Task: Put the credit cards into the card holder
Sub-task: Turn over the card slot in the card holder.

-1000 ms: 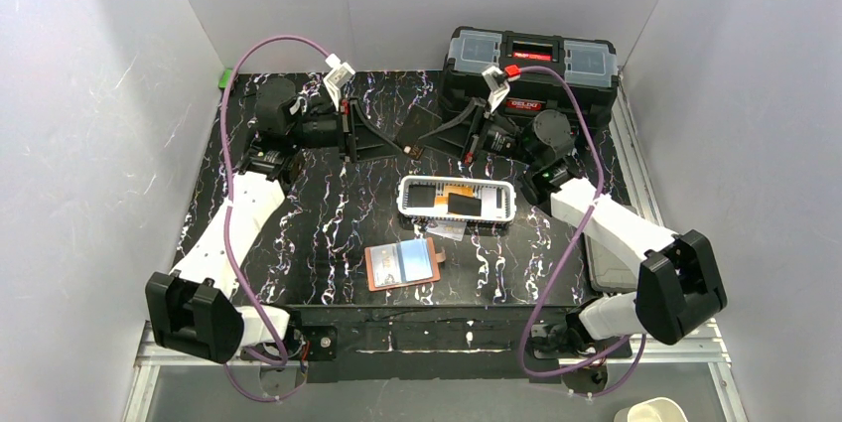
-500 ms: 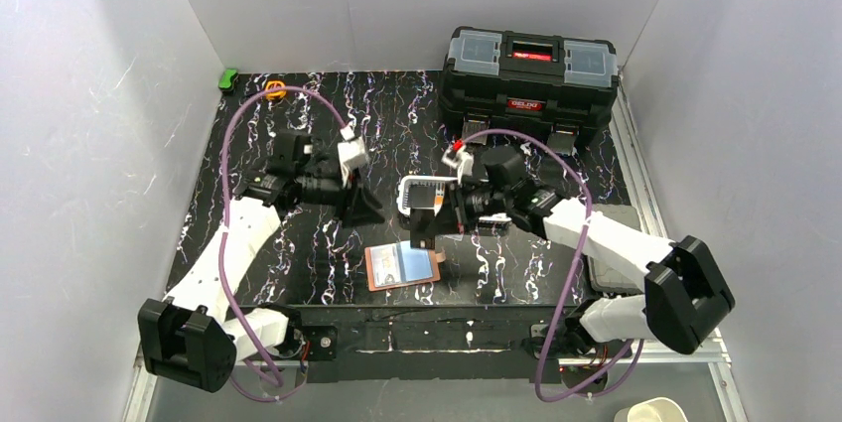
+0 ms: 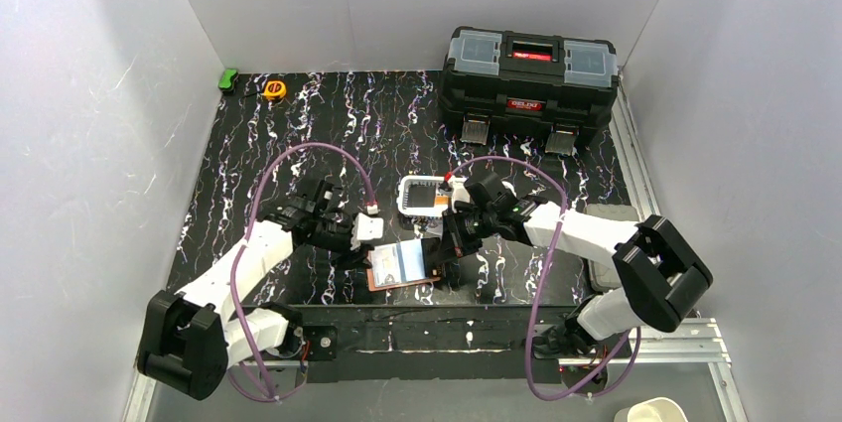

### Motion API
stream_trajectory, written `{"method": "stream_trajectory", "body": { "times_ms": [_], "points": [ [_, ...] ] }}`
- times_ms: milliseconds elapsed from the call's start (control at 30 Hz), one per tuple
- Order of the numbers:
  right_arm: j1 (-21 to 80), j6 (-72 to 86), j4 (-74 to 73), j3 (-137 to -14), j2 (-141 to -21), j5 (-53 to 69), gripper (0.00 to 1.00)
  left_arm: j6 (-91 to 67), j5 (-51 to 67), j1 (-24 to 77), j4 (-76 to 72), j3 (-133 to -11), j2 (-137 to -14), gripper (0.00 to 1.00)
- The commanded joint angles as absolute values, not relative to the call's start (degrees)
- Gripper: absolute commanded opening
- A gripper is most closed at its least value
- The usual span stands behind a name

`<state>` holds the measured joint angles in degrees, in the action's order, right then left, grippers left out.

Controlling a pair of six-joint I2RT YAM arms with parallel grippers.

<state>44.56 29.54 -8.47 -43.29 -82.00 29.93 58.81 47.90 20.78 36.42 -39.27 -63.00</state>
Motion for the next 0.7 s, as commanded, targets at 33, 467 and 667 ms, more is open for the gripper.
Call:
{"method": "stream_trajectory", "body": {
  "times_ms": [33, 467, 667],
  "points": [
    [44.8, 28.0, -7.6, -45.2, -83.9, 25.5, 0.01, 67.4, 43.0, 22.1, 31.4, -35.5, -64.1, 0.41],
    [44.7, 27.5, -7.8, -46.1, -83.7, 20.6, 0.01, 71.7, 39.0, 24.2, 26.2, -30.3, -66.2, 0.39],
    [44.7, 27.7, -7.4, -45.6, -83.8, 20.9, 0.01, 71.4, 39.2, 24.8, 26.1, -30.2, -66.1, 0.38]
  ]
}}
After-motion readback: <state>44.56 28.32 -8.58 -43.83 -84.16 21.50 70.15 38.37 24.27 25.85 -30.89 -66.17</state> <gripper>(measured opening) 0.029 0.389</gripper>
